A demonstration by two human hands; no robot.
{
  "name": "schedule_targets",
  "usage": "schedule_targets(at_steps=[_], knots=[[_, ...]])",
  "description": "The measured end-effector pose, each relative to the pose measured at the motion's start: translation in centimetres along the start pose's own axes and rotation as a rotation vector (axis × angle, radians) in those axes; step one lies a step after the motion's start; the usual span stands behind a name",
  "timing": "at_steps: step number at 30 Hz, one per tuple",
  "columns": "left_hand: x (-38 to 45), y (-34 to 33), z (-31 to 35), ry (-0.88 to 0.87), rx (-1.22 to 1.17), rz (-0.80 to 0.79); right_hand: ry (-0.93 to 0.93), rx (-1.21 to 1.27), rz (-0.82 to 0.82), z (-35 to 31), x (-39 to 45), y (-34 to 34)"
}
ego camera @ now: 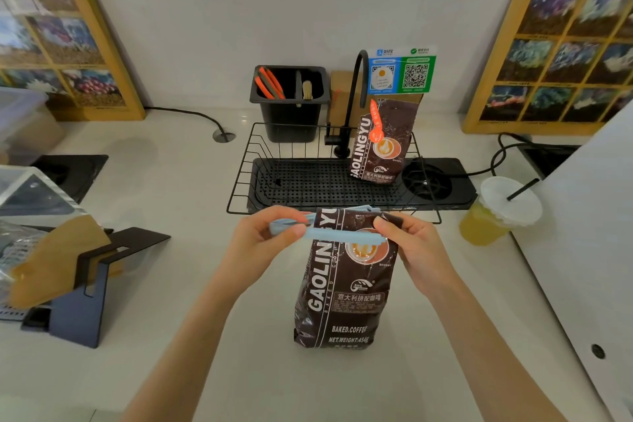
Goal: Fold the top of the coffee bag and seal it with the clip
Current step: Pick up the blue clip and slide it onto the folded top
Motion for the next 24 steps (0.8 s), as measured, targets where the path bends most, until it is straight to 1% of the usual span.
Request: schedule_targets(at_steps=[4, 6, 9, 13, 15, 17, 20, 22, 24], knots=[[1.0, -1.9, 0.1, 0.018, -0.017, -0.029, -0.005, -0.047, -0.019, 0.0, -0.1, -0.4], [1.2, -2.5, -0.2, 0.034, -0.012, -0.005, -0.014, -0.047, -0.023, 0.1, -0.2, -0.5], [1.3, -3.1, -0.9, 0.072, -0.085, 0.035, -0.035, -0.023, -0.053, 0.0, -0.3, -0.5], [1.2, -4.0, -1.4, 0.118, -0.192, 0.075, -0.101, 0.039, -0.117, -0.1, -0.5, -0.4], [1.1, -4.3, -1.7, 0.132, -0.206, 0.087, -0.144, 0.081, -0.136, -0.2, -0.6, -0.3], [1.1, -4.3, -1.8, 0.134, -0.202, 0.095, -0.185, 0.057, -0.148, -0.5, -0.8, -0.2], [1.2, -4.3, -1.9, 0.137, -0.191, 0.104, -0.254, -0.098, -0.13, -1.0, -1.0, -0.1], [1.3, -4.4, -1.9, 0.139, -0.187, 0.112, -0.261, -0.323, -0.046, -1.5, -1.0, 0.2], [1.3, -4.5, -1.8, 0.141, -0.196, 0.125, -0.214, -0.615, 0.053, -2.3, -0.8, 0.3]])
Point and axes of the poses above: each hand's wrist, its own x-axis towards the middle knuckle, its own y-axis out of the back of the hand, z = x × y, the point moved 4 cm from there along x, towards the middle knuckle, and after that the axes turned 12 degrees about -z, right-handed, at the moved point
